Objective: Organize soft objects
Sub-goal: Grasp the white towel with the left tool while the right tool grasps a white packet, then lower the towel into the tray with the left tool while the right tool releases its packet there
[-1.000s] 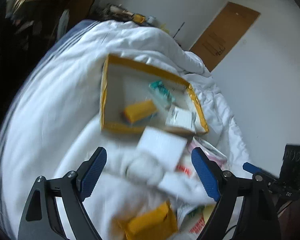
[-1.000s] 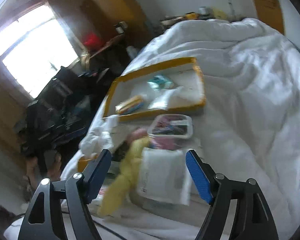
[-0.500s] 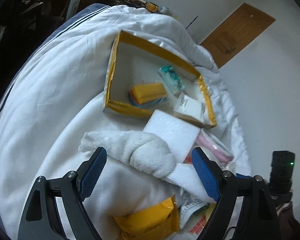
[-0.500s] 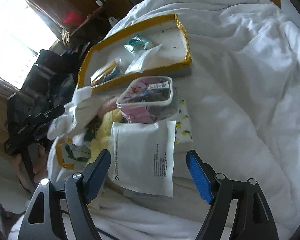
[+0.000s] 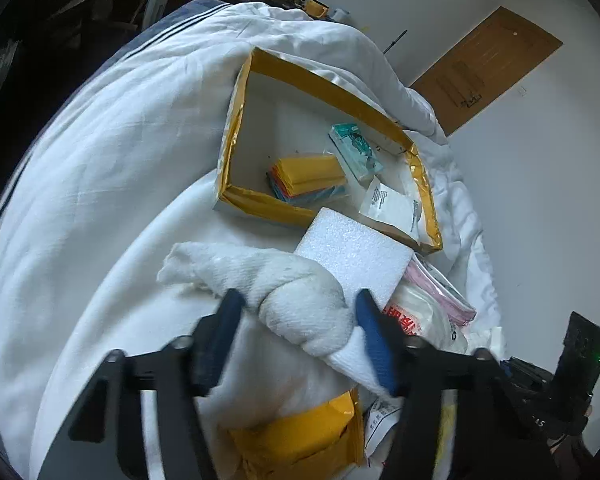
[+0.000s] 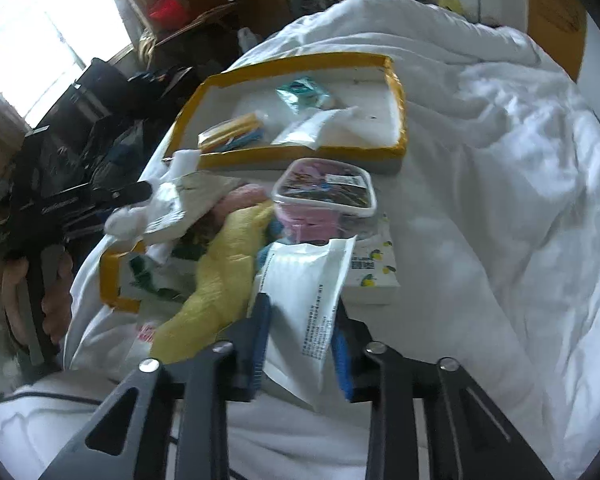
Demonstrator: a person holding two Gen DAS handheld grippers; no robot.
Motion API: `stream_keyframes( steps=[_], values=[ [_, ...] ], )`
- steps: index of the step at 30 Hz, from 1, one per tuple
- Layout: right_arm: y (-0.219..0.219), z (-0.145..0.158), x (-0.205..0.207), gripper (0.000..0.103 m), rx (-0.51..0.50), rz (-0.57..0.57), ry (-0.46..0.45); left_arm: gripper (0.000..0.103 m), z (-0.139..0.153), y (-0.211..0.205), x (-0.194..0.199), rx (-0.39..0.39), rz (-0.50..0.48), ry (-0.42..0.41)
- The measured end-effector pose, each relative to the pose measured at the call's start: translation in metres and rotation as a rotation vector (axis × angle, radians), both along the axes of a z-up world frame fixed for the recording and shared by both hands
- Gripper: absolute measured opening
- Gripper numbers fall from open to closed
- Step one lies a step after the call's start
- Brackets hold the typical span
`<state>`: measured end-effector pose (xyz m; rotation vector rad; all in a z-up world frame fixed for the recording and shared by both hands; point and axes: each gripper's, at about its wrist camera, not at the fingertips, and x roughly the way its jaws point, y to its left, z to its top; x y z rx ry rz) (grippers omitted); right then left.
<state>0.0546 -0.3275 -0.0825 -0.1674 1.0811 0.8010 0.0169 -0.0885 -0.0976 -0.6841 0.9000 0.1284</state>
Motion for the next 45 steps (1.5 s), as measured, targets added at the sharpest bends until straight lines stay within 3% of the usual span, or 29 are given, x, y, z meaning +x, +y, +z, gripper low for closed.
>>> stream_keyframes(
  steps=[8, 14, 18, 23, 26, 30, 35, 37, 45],
  values=[
    [0.005, 0.009, -0.014, 0.010, 0.017, 0.059, -0.011, 0.037, 0.018, -0.003, -0.009, -0.031, -0.057, -0.021],
    [0.004, 0.022, -0.024, 0.009, 0.068, 0.093, -0.016, 0.037, 0.055, -0.007, -0.027, 0.017, -0.056, -0.114],
    [-0.004, 0.042, -0.031, 0.009, 0.184, 0.115, -0.039, 0.037, 0.071, -0.010, -0.033, 0.035, -0.068, -0.181],
    [-0.004, 0.060, -0.005, 0.009, 0.255, 0.064, -0.065, 0.037, 0.081, -0.008, -0.019, 0.045, -0.111, -0.237],
    [0.005, 0.061, 0.029, 0.009, 0.279, 0.022, -0.025, 0.037, 0.085, -0.003, 0.000, 0.047, -0.137, -0.276],
    [0.023, 0.058, 0.075, 0.009, 0.296, -0.050, 0.019, 0.037, 0.084, 0.006, 0.035, 0.082, -0.162, -0.250],
    [0.048, 0.034, 0.127, 0.009, 0.301, -0.106, 0.147, 0.037, 0.074, 0.017, 0.074, 0.148, -0.146, -0.191],
    [0.056, 0.023, 0.141, 0.009, 0.291, -0.117, 0.187, 0.037, 0.068, 0.017, 0.084, 0.208, -0.134, -0.157],
    [0.077, -0.008, 0.168, 0.009, 0.226, -0.166, 0.238, 0.037, 0.044, 0.018, 0.105, 0.223, -0.143, -0.091]
  ],
)
